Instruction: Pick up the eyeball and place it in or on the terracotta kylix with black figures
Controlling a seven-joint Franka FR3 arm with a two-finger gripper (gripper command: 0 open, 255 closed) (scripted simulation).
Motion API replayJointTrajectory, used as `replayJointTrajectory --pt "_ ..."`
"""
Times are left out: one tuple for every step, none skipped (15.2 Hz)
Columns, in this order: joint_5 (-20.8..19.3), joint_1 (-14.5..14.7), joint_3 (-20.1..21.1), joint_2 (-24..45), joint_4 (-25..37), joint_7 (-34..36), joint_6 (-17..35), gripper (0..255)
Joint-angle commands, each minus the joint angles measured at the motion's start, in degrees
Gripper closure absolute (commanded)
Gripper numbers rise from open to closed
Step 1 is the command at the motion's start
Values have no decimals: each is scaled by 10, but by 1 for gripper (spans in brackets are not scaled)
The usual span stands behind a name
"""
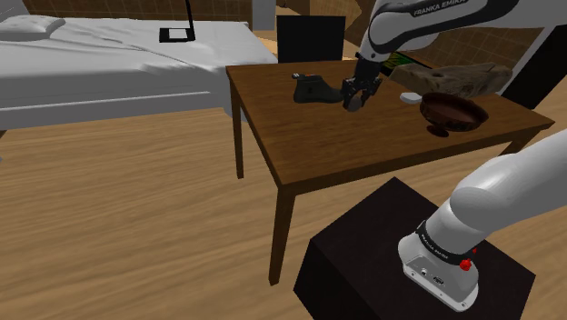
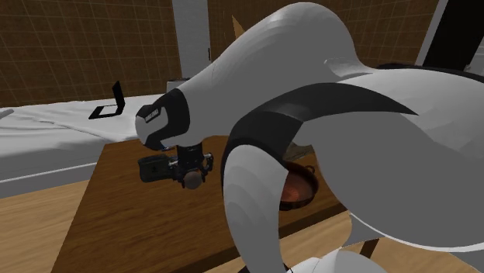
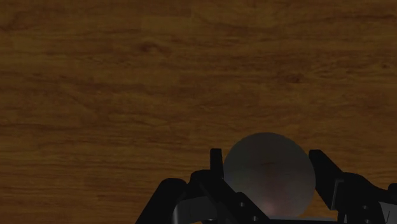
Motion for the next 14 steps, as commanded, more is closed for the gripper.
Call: replayJointTrajectory --pt "0 0 0 -5 10 0 -15 255" --pt "0 0 0 -7 16 0 -23 255" --pt "0 0 1 -9 22 0 -31 255" --pt "0 0 1 -11 28 1 -39 255" --pt "0 0 1 -13 34 1 -47 255" --pt "0 0 1 -14 41 1 -55 255" --pt "0 0 1 -16 47 1 -63 255" --pt "0 0 1 -17 54 1 -71 255" --pt "0 0 2 -18 60 1 -79 255" --pt "0 0 2 -19 67 1 -86 255" --pt "0 0 2 -20 74 1 -94 255" --pt "0 0 2 -21 81 1 -102 255" --pt "0 0 2 -22 88 1 -110 255" --pt "0 0 2 -22 96 1 -118 255"
